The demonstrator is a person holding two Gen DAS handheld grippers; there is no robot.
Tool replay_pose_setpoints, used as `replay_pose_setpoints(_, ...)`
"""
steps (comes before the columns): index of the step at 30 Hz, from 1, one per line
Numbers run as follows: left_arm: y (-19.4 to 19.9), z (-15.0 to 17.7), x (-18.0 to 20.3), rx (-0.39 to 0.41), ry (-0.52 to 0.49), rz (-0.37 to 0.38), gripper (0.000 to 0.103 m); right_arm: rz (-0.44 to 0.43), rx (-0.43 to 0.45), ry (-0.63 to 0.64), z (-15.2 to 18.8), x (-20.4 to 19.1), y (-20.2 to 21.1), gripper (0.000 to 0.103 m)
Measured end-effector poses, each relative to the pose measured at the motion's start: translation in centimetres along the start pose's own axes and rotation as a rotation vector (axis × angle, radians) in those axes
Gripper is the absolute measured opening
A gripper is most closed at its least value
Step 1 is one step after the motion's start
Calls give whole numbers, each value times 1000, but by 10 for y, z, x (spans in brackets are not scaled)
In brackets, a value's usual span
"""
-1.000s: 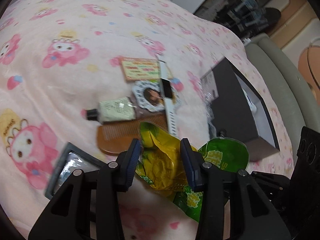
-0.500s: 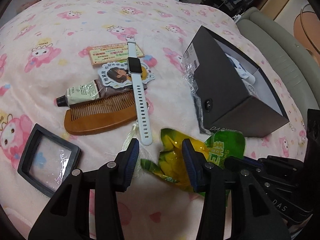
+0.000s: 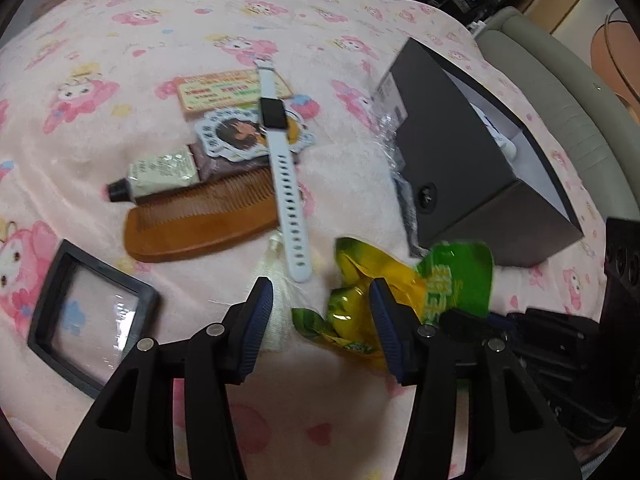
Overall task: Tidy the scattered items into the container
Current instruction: 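Carry the snack bag with the left tool over the DAPHNE box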
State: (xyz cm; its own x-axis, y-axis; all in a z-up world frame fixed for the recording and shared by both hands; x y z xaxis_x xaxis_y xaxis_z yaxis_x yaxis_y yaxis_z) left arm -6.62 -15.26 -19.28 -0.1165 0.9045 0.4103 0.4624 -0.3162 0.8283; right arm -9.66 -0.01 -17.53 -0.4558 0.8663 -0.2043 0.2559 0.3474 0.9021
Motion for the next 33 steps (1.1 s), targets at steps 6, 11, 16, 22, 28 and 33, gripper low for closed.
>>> replay_pose_setpoints(6,-7,1,0,-26,19,42,51,59,68,-18,-8,11,15,5)
replay_pose_setpoints(11,-15,-1,-12,-35,69,49,55,16,17,-36,-7,17,3,8)
replay_pose_setpoints(16,-23,-2,-11,-53,77,144,62,-29,-41,-65,-2,20,-20,14)
replay_pose_setpoints(22,-20,2,-12,-82,129,287,47,-76,-31,-57,-1,19,-8,7)
replay_pose_setpoints(28,-2,17,6,-69,109,324,44,-81,-6,-48,9,18,15,6)
replay_pose_setpoints(33,29,20,31,-23,110,388,45,-99,55,-59,13,24,59,6)
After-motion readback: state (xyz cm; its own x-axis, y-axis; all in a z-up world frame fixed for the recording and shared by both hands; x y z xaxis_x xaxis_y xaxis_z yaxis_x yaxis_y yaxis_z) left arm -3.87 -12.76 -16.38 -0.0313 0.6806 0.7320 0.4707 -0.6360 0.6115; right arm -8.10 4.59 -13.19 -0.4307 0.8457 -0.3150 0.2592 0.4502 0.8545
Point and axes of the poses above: each gripper's, at about its wrist camera, not at the fingertips, and y roughly against the way its jaws point, x to its right, z to its underside, the point moved 2 cm from there along -y, roughly the way its jaws point, and after that the axes turned 2 degrees about -x, right-handed, at the moved point
